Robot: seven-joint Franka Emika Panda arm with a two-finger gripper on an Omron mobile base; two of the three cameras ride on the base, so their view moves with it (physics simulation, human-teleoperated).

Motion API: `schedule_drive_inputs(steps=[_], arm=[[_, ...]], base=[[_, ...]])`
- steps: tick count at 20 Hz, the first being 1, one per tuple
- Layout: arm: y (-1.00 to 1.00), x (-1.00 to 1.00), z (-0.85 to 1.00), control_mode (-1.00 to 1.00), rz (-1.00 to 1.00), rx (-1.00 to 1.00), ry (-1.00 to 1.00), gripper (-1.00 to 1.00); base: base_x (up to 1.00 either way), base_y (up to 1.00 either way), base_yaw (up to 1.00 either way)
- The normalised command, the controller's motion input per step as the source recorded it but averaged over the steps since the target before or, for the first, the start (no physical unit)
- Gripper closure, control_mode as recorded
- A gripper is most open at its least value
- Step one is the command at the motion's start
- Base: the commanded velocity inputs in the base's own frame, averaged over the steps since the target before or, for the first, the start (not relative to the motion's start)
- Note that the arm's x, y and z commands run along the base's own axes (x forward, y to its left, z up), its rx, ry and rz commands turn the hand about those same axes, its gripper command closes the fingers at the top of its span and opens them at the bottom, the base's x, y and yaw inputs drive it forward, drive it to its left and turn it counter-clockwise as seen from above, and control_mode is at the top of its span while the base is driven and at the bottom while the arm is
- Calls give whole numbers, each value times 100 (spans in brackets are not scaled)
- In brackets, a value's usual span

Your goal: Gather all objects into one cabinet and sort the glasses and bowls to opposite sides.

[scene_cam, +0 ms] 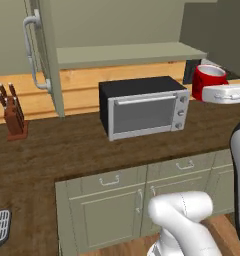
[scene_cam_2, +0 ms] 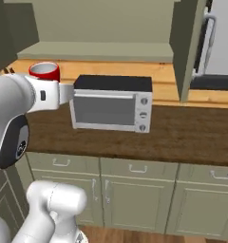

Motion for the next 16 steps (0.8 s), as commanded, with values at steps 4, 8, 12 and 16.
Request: schedule_drive_inputs(steps=[4,8,12,16], arm=[[0,0,0,100,0,0,0,100],[0,0,0,100,0,0,0,100],[0,0,0,100,0,0,0,100],[0,0,0,100,0,0,0,100]], base=[[-100,-9,-32],[-91,-25,-54],[-59,-32,-70],[-18,-42,-75]])
